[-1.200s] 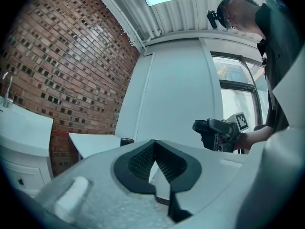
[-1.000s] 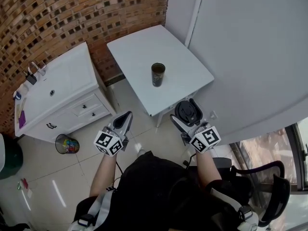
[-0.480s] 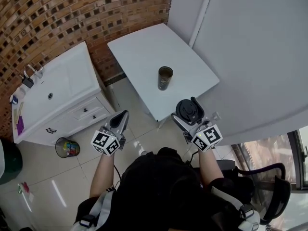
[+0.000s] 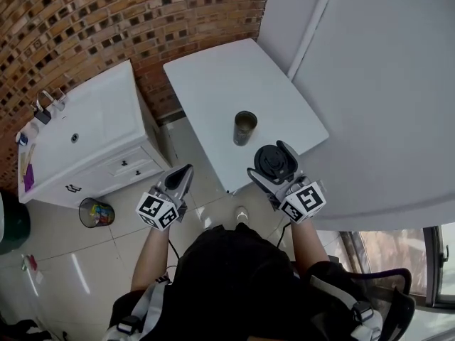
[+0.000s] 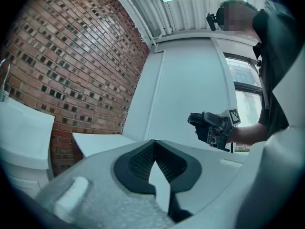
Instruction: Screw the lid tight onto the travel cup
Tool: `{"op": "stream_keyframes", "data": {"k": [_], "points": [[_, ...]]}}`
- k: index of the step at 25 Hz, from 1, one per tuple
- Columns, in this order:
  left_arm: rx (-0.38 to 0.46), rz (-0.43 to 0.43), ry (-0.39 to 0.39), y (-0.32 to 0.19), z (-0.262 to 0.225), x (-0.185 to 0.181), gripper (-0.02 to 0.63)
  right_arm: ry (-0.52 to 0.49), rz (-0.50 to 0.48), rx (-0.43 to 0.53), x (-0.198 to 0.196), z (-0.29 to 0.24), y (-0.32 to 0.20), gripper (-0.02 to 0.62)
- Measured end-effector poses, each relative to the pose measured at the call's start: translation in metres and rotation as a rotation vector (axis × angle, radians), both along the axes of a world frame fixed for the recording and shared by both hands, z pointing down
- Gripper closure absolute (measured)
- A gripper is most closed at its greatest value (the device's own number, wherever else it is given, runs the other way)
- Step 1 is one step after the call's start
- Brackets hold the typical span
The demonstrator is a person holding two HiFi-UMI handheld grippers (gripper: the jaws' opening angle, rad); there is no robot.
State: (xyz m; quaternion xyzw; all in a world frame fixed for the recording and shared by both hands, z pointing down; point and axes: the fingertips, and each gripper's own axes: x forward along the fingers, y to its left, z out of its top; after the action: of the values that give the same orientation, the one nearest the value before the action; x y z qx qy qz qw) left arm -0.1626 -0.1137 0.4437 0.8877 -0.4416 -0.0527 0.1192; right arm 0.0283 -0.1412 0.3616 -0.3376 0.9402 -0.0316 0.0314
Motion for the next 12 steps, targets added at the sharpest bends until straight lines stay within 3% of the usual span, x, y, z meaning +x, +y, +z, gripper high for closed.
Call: {"op": "stream_keyframes", "data": {"k": [12], "points": [[0.014, -0.011, -0.042, -0.068, -0.001, 0.061, 0.604, 0.032, -0.134, -0.017, 0.018, 0.013, -0.076, 0.117]]}}
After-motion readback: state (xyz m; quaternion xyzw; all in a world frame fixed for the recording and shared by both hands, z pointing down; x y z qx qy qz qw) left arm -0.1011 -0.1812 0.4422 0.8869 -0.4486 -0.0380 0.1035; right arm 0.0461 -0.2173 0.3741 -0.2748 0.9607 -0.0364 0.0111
